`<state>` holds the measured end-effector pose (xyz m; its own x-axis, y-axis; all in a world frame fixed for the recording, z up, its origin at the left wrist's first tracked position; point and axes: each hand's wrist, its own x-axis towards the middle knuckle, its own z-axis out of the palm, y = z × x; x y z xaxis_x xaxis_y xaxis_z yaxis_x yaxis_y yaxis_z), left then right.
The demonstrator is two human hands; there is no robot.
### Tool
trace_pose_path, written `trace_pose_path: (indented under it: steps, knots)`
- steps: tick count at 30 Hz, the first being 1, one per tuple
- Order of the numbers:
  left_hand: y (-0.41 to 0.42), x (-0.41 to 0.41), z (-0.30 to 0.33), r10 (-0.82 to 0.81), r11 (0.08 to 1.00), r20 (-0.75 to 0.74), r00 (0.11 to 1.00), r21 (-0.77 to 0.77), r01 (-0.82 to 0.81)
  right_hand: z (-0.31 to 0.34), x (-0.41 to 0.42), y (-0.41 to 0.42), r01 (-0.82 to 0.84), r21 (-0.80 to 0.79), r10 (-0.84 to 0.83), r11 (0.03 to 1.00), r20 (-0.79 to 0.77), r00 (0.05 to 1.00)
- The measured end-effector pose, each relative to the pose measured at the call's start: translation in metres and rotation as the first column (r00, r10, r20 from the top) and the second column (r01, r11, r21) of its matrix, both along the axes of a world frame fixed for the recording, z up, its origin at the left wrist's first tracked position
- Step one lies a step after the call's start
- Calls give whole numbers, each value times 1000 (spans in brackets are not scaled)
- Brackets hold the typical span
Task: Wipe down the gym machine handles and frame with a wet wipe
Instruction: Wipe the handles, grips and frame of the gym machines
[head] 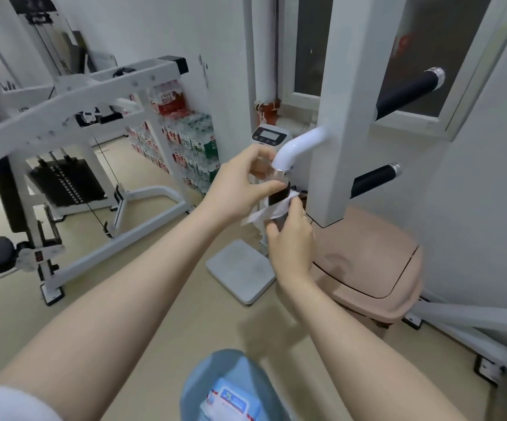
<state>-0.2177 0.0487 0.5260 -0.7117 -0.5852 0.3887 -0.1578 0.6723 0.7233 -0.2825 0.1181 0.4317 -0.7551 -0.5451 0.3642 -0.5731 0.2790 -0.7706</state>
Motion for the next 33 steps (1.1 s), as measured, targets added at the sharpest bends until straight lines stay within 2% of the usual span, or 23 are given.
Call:
trace_pose_path:
  steps: [4, 7, 12, 14, 18, 21, 26, 28, 31, 33]
  knots:
    - [5, -2, -1, 11, 1000, -3, 1000, -12, -11, -42, 2, 12, -34, 183, 16, 982, 99, 995]
    - [4, -2, -2, 7, 1000, -8, 1000, -1, -7, -35, 1, 15, -21, 169, 4, 985, 101, 995]
    - [1, -1, -4, -19, 999, -18, 1000, 36, 19, 8, -3, 4, 21, 44, -18, 999, -79, 997]
    - [1, -2, -5, -19, 999, -24, 1000, 37, 20, 1, -3, 5, 17, 136, -4, 991, -97, 995]
    - [0, -2, -8, -9, 999, -36, 999, 39, 11, -35, 3, 14, 6, 332, 6, 943, -34, 999]
    - [-3, -3, -10, -10, 999, -48, 999, 39, 12, -23, 0, 11, 19, 300, -4, 954, -51, 999]
    - [0, -4, -17, -8, 996, -108, 994, 83, 17, 14, -5, 3, 15, 105, -6, 994, -85, 996]
    - [3, -4, -21, 11, 995, -140, 990, 96, 2, 5, -4, 4, 5, 140, 4, 990, -62, 998]
    - [3, -3, -23, 38, 993, -163, 986, 118, -19, -29, 0, 10, -55, 264, 43, 963, 51, 998]
    - [1, -4, -22, 37, 993, -145, 989, 118, -20, -41, 2, 12, -67, 263, 38, 963, 113, 993]
